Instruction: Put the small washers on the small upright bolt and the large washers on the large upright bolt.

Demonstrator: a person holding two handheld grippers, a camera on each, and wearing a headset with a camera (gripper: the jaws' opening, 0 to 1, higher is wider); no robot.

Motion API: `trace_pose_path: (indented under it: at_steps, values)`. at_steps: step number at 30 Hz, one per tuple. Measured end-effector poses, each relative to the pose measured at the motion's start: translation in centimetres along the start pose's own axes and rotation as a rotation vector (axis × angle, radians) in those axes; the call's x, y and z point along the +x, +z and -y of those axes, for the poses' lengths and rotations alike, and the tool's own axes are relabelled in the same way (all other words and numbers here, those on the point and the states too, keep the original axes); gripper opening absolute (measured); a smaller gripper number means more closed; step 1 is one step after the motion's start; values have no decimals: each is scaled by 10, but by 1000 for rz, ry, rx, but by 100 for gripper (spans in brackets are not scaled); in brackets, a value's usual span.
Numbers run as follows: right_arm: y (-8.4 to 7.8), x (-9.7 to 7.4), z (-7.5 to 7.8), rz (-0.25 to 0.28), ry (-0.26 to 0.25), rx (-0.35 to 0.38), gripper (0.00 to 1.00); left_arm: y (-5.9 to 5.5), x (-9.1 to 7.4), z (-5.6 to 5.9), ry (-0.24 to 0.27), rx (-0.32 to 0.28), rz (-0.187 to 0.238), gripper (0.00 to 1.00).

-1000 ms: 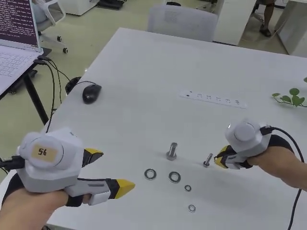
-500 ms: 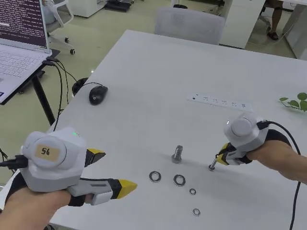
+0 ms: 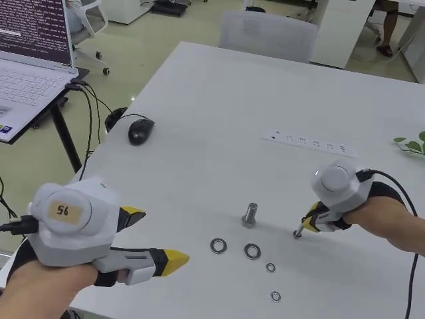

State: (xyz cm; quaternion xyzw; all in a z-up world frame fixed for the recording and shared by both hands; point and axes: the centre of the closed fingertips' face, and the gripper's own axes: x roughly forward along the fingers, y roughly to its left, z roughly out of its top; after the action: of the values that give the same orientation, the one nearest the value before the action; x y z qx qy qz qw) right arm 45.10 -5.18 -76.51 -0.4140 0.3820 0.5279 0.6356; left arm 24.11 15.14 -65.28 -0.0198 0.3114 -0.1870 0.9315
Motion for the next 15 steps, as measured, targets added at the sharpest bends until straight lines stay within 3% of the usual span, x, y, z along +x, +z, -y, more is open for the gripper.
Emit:
trace_pose_path:
  at_steps: [15]
  values:
    - [-6, 19, 1, -26, 22, -3, 14, -4, 0, -2, 4, -6, -9, 66]
